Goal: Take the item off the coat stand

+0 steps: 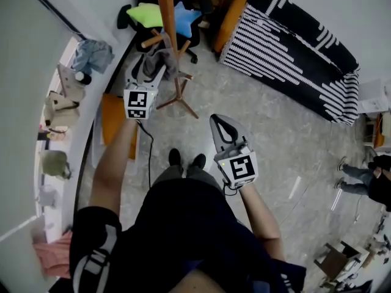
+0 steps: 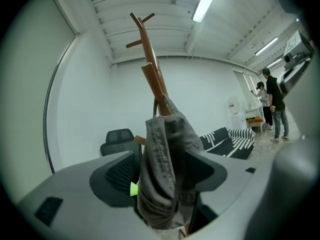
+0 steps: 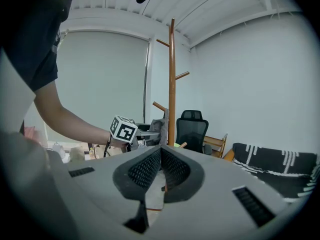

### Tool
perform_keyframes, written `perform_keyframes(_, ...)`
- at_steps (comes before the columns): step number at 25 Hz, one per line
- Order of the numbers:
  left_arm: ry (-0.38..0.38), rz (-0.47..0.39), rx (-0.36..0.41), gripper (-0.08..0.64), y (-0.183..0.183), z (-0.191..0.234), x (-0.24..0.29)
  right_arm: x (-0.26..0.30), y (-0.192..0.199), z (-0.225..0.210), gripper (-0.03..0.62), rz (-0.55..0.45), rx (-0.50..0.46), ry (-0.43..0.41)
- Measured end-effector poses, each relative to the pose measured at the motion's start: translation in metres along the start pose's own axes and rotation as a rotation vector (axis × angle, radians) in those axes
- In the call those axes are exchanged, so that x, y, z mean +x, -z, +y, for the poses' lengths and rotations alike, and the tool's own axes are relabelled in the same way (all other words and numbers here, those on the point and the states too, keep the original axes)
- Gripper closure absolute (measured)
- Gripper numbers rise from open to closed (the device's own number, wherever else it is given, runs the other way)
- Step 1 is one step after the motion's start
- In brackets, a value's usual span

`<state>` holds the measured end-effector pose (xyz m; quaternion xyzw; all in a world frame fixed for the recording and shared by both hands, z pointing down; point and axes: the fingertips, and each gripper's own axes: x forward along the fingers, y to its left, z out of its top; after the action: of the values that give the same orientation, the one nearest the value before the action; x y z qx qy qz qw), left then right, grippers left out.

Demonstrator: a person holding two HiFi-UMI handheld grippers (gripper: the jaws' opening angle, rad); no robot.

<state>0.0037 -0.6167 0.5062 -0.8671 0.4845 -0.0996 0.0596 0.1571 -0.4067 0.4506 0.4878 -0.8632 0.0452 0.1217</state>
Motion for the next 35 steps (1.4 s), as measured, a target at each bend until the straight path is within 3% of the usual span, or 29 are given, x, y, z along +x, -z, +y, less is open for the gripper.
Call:
perform_keyframes(4,-0.004,-0.002,0.017,0.347,-0.001,0.004,0.002,0.003,0.001,-0.005,0.572,0.009,0.009,0.001)
perform_keyframes(15,-0.008,0.032,0.053,0.528,0.003,0.008,0.005,0.012,0.008,-0.005,0.572,0.028,0.022,-0.01)
perform_keyframes(24,-0.004,0.019,0.042,0.534,-0.006,0.011,-0.008,0.012,0.008,-0.005,0.572,0.035,0.021,-0.003)
perform_keyframes(35,-0.059,-0.02,-0.018,0.535,-0.038,0.026,-0.041,0.008,0.01,-0.001,0.572,0.038,0.026,-0.018)
